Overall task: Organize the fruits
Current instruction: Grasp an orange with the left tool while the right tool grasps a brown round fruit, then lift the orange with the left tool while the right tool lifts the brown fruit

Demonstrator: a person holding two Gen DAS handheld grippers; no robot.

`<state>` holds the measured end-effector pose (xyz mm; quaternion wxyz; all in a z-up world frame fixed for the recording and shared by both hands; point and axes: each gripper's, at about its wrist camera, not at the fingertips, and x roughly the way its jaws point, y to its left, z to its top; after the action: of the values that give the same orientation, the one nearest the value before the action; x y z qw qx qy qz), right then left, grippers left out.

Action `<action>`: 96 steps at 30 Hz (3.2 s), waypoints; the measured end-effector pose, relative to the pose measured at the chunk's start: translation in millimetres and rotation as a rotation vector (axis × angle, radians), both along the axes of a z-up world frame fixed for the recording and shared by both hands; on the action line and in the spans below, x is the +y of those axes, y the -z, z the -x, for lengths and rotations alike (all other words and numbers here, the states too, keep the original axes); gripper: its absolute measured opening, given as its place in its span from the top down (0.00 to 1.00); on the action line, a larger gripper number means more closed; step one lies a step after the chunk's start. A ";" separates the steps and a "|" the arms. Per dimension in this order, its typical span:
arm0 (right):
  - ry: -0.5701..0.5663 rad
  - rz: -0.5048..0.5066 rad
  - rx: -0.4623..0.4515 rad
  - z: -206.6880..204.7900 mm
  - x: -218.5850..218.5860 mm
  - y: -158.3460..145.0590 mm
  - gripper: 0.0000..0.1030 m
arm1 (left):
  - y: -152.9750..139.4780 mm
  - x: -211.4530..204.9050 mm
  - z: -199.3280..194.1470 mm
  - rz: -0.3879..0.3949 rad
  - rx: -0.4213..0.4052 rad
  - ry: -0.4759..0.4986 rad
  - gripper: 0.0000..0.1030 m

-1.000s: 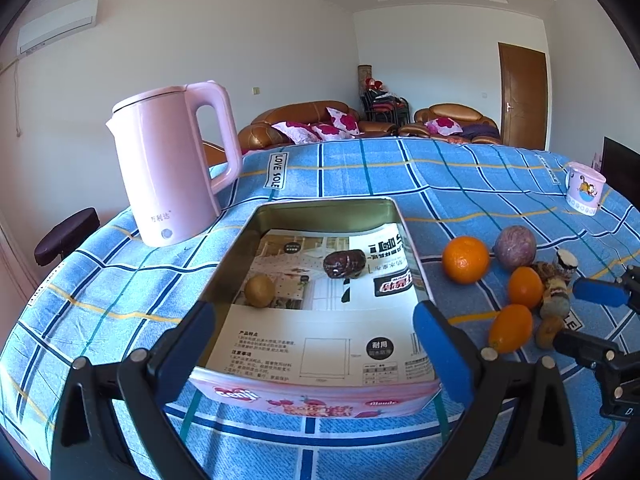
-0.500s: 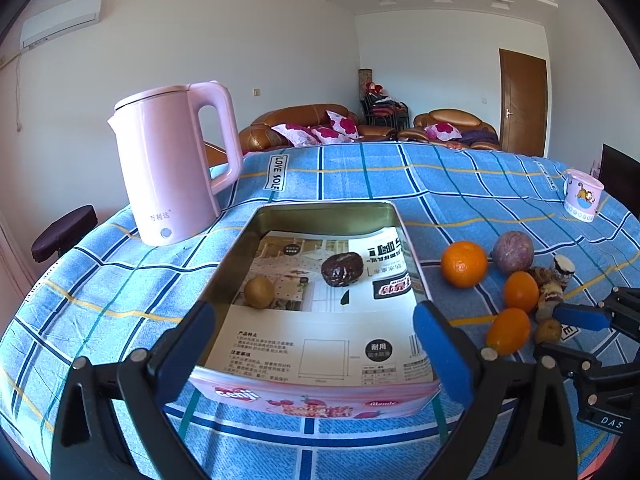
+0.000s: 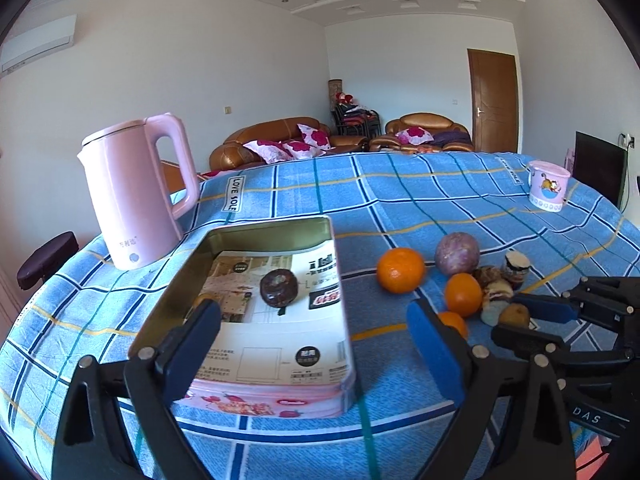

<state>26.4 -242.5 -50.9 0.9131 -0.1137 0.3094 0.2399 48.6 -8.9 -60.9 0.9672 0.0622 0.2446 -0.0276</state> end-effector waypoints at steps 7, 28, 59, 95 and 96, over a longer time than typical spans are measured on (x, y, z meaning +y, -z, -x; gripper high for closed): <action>0.149 -0.082 -0.102 9.1 -44.8 -11.9 0.70 | 4.1 -50.2 -1.5 -0.074 0.032 0.130 0.14; 0.234 -0.097 -0.085 -12.2 -71.1 -12.8 0.70 | 36.2 -73.1 -47.8 0.003 0.365 0.225 0.53; 0.157 -0.135 -0.131 -0.1 -70.3 -13.7 0.70 | 18.1 -59.0 -25.4 0.026 0.152 0.158 0.63; 0.118 -0.162 -0.247 17.7 -72.8 -18.0 0.70 | 8.3 -59.9 -2.4 -0.006 -0.019 0.117 0.63; 0.117 -0.162 -0.249 18.0 -72.7 -18.0 0.70 | 8.1 -59.9 -2.1 -0.007 -0.022 0.117 0.63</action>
<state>8.4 -315.2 -32.9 0.9631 -0.0502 0.1795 0.1944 50.7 -68.8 -69.0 0.9664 0.0799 0.2300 -0.0828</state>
